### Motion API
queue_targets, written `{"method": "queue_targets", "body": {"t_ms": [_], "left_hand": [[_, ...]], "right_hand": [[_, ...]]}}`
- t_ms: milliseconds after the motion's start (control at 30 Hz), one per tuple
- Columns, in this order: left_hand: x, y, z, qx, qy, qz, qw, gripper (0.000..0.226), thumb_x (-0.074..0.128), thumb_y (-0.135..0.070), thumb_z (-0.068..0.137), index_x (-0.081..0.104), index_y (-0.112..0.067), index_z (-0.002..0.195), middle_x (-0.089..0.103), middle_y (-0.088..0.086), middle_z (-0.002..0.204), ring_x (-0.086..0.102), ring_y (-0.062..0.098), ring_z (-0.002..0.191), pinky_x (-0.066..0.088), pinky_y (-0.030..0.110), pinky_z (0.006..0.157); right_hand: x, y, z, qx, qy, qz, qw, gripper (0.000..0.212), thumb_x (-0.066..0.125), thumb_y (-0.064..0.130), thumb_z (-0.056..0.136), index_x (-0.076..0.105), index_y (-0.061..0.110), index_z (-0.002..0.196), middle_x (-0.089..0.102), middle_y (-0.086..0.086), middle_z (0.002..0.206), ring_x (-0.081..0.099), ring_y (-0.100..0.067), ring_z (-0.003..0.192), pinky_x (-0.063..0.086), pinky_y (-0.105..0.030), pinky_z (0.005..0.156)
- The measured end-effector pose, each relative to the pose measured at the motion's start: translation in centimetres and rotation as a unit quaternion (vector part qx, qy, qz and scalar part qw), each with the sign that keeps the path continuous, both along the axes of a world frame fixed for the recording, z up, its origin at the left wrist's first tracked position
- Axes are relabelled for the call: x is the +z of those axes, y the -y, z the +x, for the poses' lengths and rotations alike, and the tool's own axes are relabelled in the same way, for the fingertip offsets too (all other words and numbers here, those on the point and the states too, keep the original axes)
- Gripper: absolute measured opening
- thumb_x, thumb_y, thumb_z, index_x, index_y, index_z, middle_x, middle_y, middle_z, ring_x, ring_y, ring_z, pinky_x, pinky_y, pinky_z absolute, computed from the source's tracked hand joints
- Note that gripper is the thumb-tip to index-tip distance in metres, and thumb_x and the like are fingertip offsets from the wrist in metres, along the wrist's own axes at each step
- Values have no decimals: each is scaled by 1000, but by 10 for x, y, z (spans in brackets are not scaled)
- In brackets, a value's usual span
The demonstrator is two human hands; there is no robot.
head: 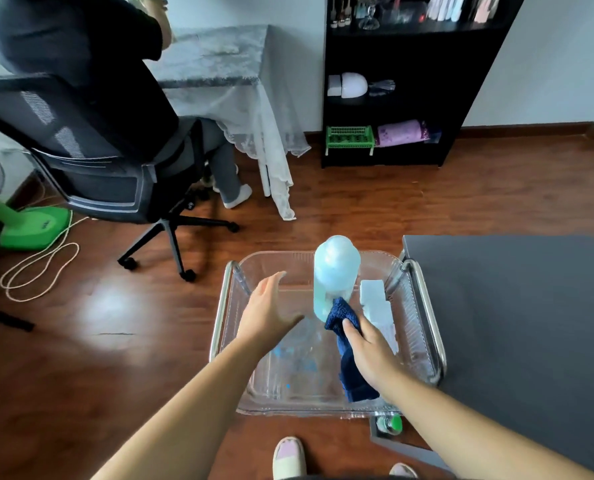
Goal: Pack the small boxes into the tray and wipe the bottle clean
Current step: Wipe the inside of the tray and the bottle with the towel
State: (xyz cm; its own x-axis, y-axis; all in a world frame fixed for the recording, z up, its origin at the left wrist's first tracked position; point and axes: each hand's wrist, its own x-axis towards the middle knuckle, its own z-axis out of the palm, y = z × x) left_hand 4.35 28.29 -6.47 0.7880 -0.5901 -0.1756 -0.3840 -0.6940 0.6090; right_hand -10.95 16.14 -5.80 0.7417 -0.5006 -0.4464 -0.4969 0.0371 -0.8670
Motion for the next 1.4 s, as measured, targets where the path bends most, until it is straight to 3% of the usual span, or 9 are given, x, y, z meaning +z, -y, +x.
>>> {"method": "queue_targets", "body": {"t_ms": [267, 367, 500, 567, 633, 933, 1067, 1267, 1400], "left_hand": [[12, -52, 22, -72, 209, 118, 968, 80, 58, -51, 85, 24, -20, 150, 27, 0, 156, 8, 19, 148, 3, 38, 120], [8, -62, 31, -88, 197, 167, 962, 87, 51, -56, 88, 8, -19, 154, 6, -1, 162, -8, 17, 149, -7, 38, 118], [-3, -68, 32, -77, 166, 168, 969, 85, 43, -48, 93, -11, -19, 152, -22, -7, 158, -19, 14, 146, -12, 35, 114], [-7, -69, 33, -64, 154, 139, 976, 81, 38, -43, 95, -14, -18, 151, -27, -9, 155, -20, 10, 145, -11, 34, 113], [-10, -69, 33, -59, 151, 123, 979, 79, 35, -40, 95, -15, -18, 151, -28, -11, 153, -21, 7, 143, -9, 34, 114], [-14, -68, 36, -52, 145, 113, 982, 81, 41, -33, 92, -12, -21, 152, -21, -9, 159, -27, 7, 139, -8, 35, 116], [-10, -67, 36, -43, 134, 97, 985, 78, 39, -27, 92, -8, -20, 153, -18, -10, 159, -22, 6, 141, -7, 35, 115], [-10, -65, 36, -28, 110, 76, 991, 79, 38, -9, 92, -10, -22, 153, -26, -15, 153, -22, 3, 142, -7, 33, 118], [-10, -64, 37, -23, 113, 75, 991, 83, 42, -5, 89, -8, -22, 153, -24, -17, 151, -18, 2, 143, -4, 34, 117]], "right_hand": [[-12, -29, 40, 67, 15, -6, 998, 39, 37, 32, 102, 40, 27, 140, 52, 10, 128, 47, -15, 125, 33, -25, 101], [-24, -29, 59, 144, -9, -128, 981, 45, 37, 34, 101, 31, 33, 146, 60, 10, 111, 60, -14, 100, 46, -22, 80], [-66, -32, 72, 364, -85, -324, 869, 52, 32, 38, 101, 13, 38, 150, 25, 5, 158, 28, -24, 141, 32, -42, 110], [-91, -36, 66, 471, -152, -377, 783, 54, 28, 46, 100, 11, 38, 150, 14, 10, 160, 13, -21, 148, 16, -47, 118], [-111, -39, 58, 501, -171, -396, 750, 54, 29, 46, 100, 13, 37, 150, 13, 9, 161, 10, -21, 148, 10, -46, 118], [-151, -42, 93, 511, -98, -493, 697, 70, 23, 63, 93, -2, 33, 151, -9, 1, 162, -10, -25, 149, -6, -45, 119], [-164, -43, 84, 488, -108, -497, 709, 71, 20, 64, 92, -19, 35, 144, -12, 4, 161, -9, -26, 148, -10, -47, 117], [-176, -46, 74, 572, -23, -492, 656, 64, 13, 61, 91, -11, 40, 146, -12, 8, 157, -15, -22, 144, -17, -48, 111], [-172, -35, 137, 449, -86, -507, 731, 68, 24, 60, 94, -1, 34, 150, -2, 3, 162, -5, -25, 149, -6, -50, 117]]}}
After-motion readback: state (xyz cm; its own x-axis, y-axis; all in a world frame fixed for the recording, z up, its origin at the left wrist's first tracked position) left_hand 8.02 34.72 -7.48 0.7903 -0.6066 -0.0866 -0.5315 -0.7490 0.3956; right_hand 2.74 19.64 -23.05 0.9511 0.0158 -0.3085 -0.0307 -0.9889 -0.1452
